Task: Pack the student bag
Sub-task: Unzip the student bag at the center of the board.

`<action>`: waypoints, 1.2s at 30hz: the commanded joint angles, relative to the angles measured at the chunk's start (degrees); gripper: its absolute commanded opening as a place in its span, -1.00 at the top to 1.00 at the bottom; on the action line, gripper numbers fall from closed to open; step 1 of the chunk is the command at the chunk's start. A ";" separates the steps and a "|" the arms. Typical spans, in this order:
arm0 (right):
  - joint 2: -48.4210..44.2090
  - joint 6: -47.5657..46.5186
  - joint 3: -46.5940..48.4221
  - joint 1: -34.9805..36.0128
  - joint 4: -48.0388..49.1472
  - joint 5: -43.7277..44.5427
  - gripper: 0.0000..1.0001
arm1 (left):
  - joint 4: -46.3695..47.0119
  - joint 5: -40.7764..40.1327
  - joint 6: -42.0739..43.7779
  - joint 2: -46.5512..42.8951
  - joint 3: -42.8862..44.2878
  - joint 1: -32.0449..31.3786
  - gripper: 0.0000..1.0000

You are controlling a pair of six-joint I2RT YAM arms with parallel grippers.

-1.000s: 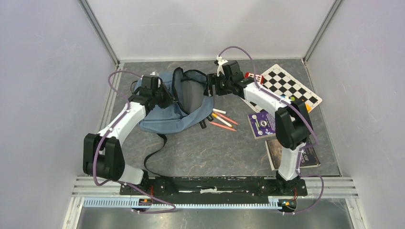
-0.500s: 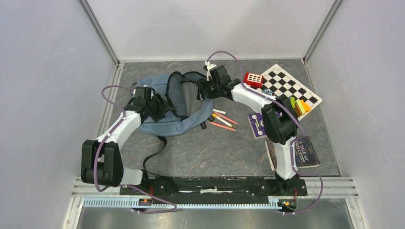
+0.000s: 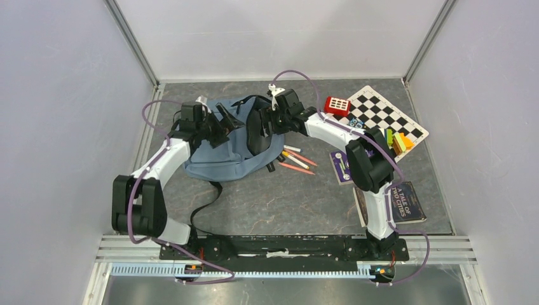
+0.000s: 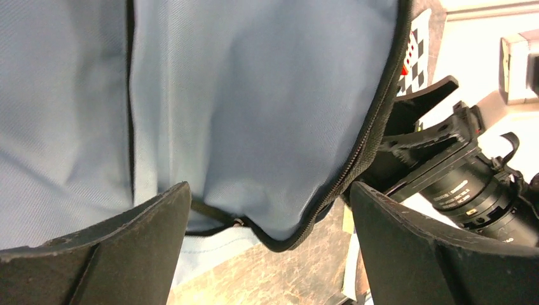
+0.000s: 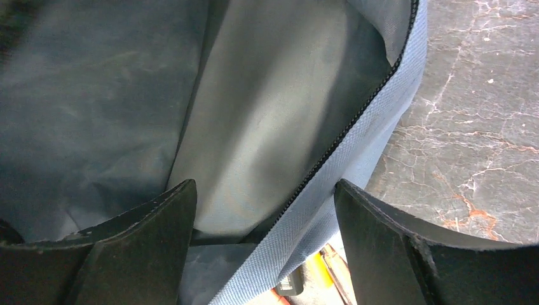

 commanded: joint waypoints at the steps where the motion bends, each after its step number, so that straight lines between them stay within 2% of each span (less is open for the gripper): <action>1: 1.02 -1.04 2.56 0.38 0.50 -0.01 -0.69 | 0.67 2.58 5.38 3.73 7.53 -2.93 -0.99; 4: 1.22 -0.92 2.60 0.40 0.65 -0.64 -0.71 | -4.30 -1.14 9.50 5.95 11.81 -5.89 -0.99; 7: 1.36 -0.68 2.74 0.35 1.12 -1.02 -0.72 | -5.90 -4.06 11.19 6.16 12.56 -7.50 -0.99; 18: 2.56 0.42 7.00 -1.27 3.12 -6.43 -0.76 | -4.94 -13.69 17.96 0.43 4.01 -13.90 -0.99; 27: 3.19 0.90 7.80 -1.30 2.61 -8.32 -0.76 | -3.61 -19.33 17.67 6.23 7.80 -15.82 -0.99; 36: 3.13 0.86 7.60 -1.29 2.16 -8.33 -0.75 | -6.15 -22.98 14.16 13.22 13.53 -15.91 -0.99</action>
